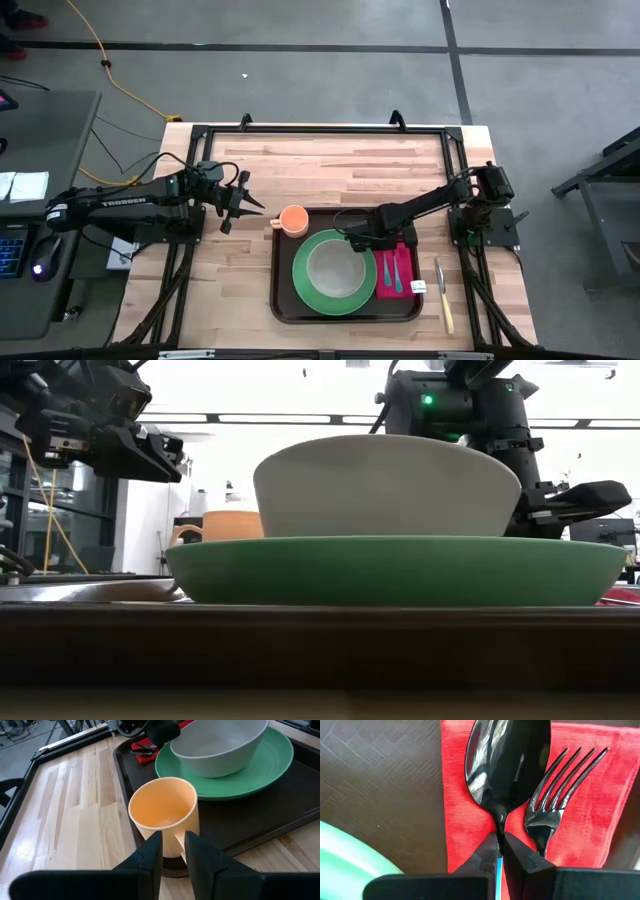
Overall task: Set up tray
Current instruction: Put the blue spoon on the left of the blue fork on the brown serving tray, then put the yellow table knife on the right of the blue fork on the brown serving tray
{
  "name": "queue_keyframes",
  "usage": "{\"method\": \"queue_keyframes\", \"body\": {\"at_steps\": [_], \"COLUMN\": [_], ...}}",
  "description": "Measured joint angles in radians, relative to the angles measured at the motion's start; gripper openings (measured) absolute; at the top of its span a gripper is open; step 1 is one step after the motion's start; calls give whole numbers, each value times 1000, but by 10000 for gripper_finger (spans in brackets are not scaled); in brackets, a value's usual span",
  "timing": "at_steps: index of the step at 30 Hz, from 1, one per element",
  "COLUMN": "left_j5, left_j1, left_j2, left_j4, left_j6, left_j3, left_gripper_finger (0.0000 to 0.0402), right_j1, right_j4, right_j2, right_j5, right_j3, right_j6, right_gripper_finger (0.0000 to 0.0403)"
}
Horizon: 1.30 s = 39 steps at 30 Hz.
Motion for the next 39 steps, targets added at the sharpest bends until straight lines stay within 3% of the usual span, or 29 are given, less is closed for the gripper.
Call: {"method": "queue_keyframes", "body": {"at_steps": [39], "left_j5": [0], "left_j1": [0], "left_j2": [0], "left_j4": [0], "left_j6": [0], "left_j3": [0], "left_gripper_finger": [113], "right_j1": [-1], "right_j4": [11], "right_j2": [-15], "right_j5": [-42], "right_j3": [2], "right_j6": [0], "right_gripper_finger": [60]}}
